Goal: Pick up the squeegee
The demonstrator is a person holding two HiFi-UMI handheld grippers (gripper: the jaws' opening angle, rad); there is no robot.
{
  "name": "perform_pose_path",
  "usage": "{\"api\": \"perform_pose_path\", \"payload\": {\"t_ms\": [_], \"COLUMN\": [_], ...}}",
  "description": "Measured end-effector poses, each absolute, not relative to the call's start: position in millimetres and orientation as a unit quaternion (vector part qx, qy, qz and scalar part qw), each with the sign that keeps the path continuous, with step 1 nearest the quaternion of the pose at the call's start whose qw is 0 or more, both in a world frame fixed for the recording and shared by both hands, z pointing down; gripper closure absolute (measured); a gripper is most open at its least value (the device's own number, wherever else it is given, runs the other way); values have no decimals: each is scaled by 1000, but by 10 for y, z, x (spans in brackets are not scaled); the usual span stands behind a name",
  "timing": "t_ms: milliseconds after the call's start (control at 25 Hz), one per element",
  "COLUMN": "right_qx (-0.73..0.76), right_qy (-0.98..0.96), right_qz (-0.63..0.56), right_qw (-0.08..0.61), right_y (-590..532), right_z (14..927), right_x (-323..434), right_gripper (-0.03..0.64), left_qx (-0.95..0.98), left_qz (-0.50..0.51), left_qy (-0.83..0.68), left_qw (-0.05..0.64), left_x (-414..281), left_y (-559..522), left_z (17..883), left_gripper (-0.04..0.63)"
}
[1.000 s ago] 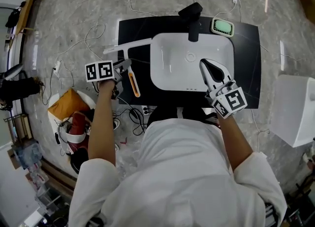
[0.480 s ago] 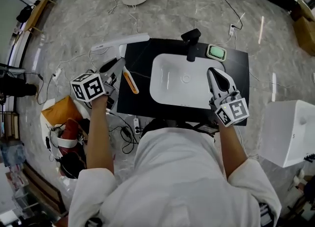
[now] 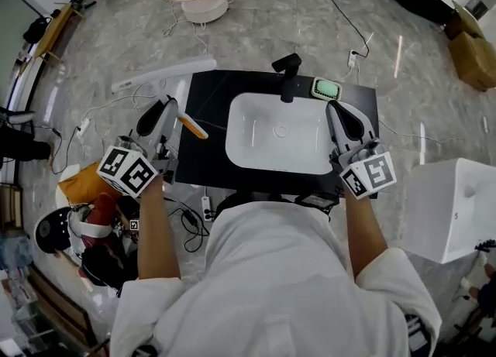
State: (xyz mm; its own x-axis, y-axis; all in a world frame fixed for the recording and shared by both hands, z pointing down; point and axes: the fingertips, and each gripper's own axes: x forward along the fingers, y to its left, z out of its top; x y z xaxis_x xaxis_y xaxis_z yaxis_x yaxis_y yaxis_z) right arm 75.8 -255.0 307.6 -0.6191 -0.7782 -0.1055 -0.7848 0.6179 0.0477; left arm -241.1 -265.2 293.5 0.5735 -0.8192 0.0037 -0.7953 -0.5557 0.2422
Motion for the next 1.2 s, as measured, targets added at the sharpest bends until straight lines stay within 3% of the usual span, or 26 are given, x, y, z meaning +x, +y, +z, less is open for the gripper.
{"api": "perform_pose_path", "payload": {"t_ms": [360,1200], "right_qx": [-432,-412], "right_qy": [899,909], "right_qz": [57,40], "right_qw": [39,45], "right_y": [-2476,-2524], "right_z": [3059,3147], "right_x": [794,716], "right_gripper": [601,602], "left_qx": [857,855], "left_qz": [-63,-70], "left_qy": [-511,-513], "left_qw": [12,29], "left_x": [-2341,-2200], "left_y": [-2286,-2240], "left_z": [3002,3193], "left_gripper": [518,518]}}
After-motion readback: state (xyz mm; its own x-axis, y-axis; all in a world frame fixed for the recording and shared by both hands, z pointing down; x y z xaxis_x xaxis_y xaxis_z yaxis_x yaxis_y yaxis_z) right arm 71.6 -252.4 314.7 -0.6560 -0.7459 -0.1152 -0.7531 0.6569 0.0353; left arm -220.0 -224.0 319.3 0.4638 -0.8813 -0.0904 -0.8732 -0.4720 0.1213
